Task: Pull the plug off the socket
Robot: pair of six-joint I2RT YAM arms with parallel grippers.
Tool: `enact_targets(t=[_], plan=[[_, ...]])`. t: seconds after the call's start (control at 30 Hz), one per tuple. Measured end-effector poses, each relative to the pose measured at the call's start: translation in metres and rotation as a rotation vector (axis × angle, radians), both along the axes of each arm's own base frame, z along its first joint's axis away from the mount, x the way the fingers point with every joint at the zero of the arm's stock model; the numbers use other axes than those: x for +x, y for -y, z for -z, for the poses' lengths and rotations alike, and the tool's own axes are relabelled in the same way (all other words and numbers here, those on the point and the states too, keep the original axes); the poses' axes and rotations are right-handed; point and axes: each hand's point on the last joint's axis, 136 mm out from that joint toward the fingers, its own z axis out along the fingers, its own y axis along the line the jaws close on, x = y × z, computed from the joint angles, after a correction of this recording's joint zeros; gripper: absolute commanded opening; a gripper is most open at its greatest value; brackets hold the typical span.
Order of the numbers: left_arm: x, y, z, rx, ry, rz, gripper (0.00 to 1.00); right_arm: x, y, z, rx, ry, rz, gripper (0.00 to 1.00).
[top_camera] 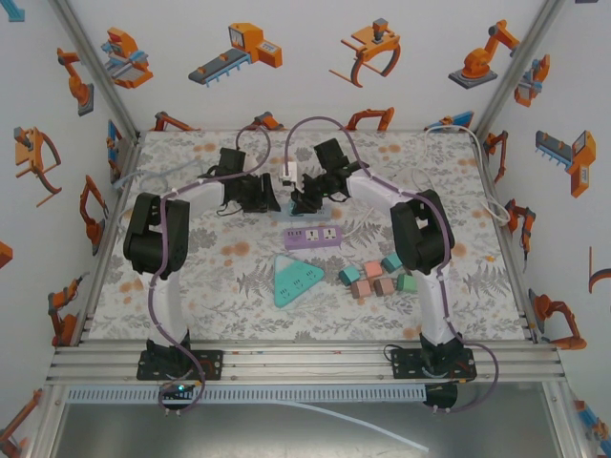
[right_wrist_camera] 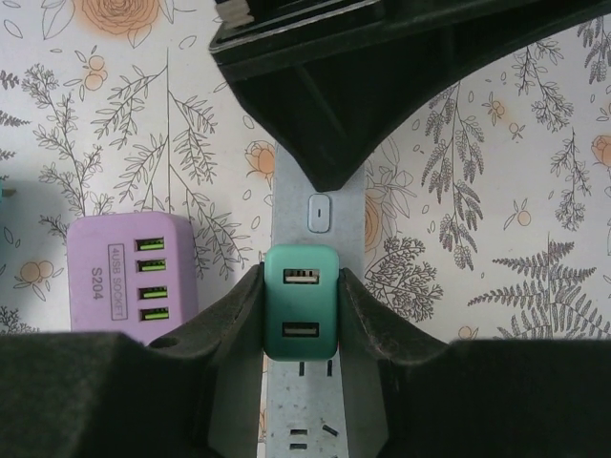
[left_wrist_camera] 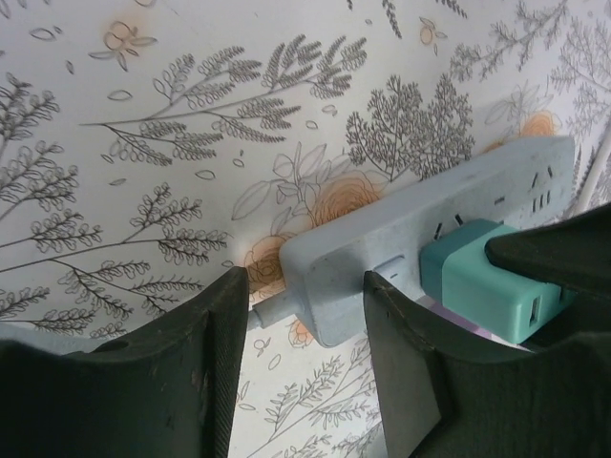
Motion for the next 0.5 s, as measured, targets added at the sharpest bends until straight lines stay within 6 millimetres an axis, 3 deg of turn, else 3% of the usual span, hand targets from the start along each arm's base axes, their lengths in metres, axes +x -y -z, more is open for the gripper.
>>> enact_targets(t=[0.5], plan=[[-0.0022,0.004,0.0018,0.071,0.003,0.078,0.45,0.0014,-0.0021,-0.0001,-0.002,-0.028,0.034,0.16]])
